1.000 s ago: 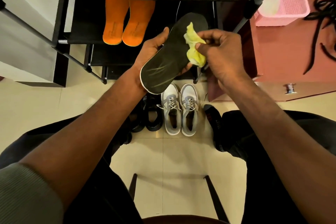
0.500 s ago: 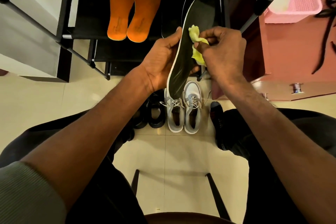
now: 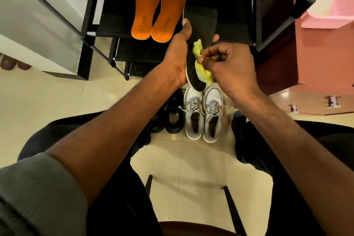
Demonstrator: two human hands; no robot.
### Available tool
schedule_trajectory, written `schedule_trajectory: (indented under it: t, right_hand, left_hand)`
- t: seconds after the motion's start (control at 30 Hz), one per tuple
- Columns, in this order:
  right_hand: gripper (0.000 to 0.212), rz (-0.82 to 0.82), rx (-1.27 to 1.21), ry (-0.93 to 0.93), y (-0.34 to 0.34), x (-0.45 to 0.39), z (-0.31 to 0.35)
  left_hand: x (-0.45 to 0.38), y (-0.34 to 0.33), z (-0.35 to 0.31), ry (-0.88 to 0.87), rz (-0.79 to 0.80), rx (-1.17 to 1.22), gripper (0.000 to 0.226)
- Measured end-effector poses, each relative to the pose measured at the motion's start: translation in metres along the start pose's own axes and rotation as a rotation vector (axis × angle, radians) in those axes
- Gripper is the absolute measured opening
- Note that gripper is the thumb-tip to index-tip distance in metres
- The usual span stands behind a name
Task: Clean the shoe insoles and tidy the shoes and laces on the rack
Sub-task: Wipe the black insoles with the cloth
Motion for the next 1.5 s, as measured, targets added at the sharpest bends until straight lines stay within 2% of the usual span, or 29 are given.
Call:
schedule_trajectory:
  t: [0.13,0.27,0.33,0.43,0.57,0.63,0.8,0.87,0.93,1.0,1.07,1.2,1.27,1.43,1.5]
  right_hand:
    - [0.034,0.069,0.163,0.023,0.0,0.001,0.005]
    - [0.043,-0.015,0.164,0.103,0.002,0.006,0.014]
    - [0.035,-0.038,0.157,0.131,0.001,0.007,0.016]
    - [0.022,0.011,0.233,0.104,-0.003,0.007,0.014]
    - [0.038,0.154,0.2,0.033,-0.004,0.002,0.011]
    - [0.041,0.166,0.174,0.022,-0.002,0.001,0.011]
    - [0.022,0.004,0.176,0.092,-0.004,0.007,0.015]
    - [0.02,-0.073,0.169,0.105,-0.001,0.006,0.013]
    - [0.02,-0.125,0.203,0.104,0.005,0.001,0.01]
    - [0.02,-0.145,0.247,0.121,0.009,-0.002,0.011]
    - [0.02,-0.123,0.254,0.125,0.008,-0.002,0.012]
    - [0.019,0.052,0.096,0.094,-0.005,0.006,0.015]
    - [0.02,0.077,0.105,0.124,-0.011,0.011,0.017]
    - [0.019,-0.184,0.168,0.147,0.005,0.002,0.009]
    - [0.016,-0.254,0.193,0.122,0.017,-0.008,0.002]
  left_hand:
    - [-0.002,0.005,0.0,0.009,-0.013,0.028,0.08]
    - [0.0,0.007,-0.003,-0.034,-0.013,0.064,0.071]
    - [-0.001,0.009,-0.005,-0.054,-0.015,0.065,0.069]
    - [-0.002,0.01,-0.007,-0.062,-0.009,0.027,0.074]
    - [-0.004,0.014,-0.008,-0.075,0.055,0.07,0.078]
    - [-0.006,0.017,-0.007,-0.079,0.078,0.115,0.081]
    - [-0.009,0.019,-0.004,-0.047,0.136,0.202,0.08]
    - [-0.003,0.011,0.001,-0.014,0.206,0.161,0.076]
    - [0.003,0.002,0.01,0.028,0.245,0.082,0.062]
    - [0.008,-0.003,0.018,0.055,0.264,0.055,0.062]
    - [0.011,-0.007,0.017,0.058,0.274,0.086,0.069]
    - [0.009,0.0,0.01,0.069,0.219,0.189,0.063]
    - [0.009,0.002,0.008,0.055,0.194,0.175,0.066]
    - [0.016,-0.01,0.026,0.153,0.332,0.078,0.071]
    - [0.017,-0.014,0.034,0.143,0.368,0.057,0.069]
Point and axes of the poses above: each hand's wrist, its own x-axis away from the middle knuckle, its own y-axis out of the back of the hand, z = x × y, the point moved 6 cm from there along -x, towards the middle knuckle, and after that the axes turned 1 degree about -x, right-handed, at the moved point
